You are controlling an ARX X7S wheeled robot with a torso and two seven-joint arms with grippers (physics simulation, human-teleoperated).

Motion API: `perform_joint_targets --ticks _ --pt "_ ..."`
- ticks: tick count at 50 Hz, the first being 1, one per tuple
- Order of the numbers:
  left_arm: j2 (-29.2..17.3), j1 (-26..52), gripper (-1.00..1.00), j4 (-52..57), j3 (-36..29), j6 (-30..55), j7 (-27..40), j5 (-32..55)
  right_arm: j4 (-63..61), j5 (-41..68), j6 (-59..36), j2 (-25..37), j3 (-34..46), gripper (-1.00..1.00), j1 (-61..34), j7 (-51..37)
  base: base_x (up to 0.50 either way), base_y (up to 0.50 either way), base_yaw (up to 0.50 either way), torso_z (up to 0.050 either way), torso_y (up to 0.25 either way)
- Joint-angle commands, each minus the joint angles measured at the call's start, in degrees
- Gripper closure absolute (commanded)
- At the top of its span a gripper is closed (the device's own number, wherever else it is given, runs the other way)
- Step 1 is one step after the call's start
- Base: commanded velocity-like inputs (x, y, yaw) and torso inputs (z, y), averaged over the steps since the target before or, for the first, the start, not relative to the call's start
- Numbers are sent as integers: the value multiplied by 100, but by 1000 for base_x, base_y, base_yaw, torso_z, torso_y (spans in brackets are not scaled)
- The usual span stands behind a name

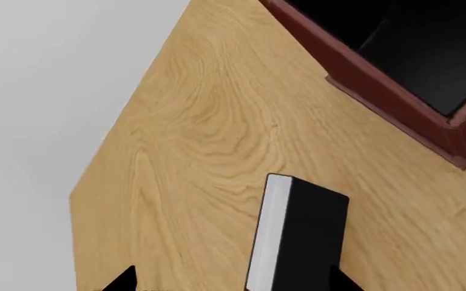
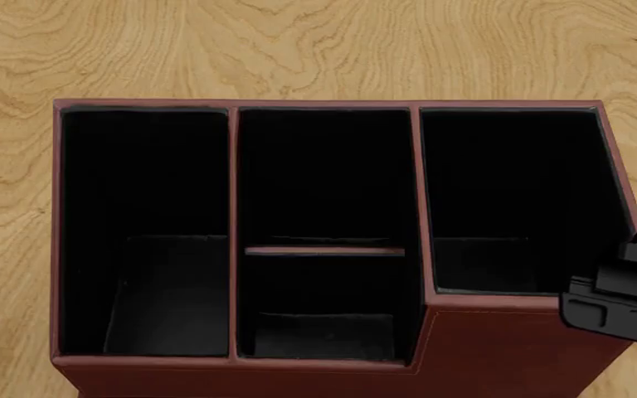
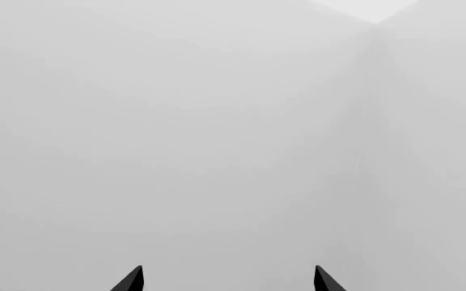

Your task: Pick up the book and place it in the back compartment of the caddy.

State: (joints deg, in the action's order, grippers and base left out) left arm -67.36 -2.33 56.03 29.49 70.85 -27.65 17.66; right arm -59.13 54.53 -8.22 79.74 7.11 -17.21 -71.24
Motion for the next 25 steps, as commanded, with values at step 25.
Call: perform_joint_targets --ticks 25 --pt "93 -183 -100 -1608 -1670 -1745 384 -626 -31 -35 76 122 414 -100 -363 -84 0 0 0 0 0"
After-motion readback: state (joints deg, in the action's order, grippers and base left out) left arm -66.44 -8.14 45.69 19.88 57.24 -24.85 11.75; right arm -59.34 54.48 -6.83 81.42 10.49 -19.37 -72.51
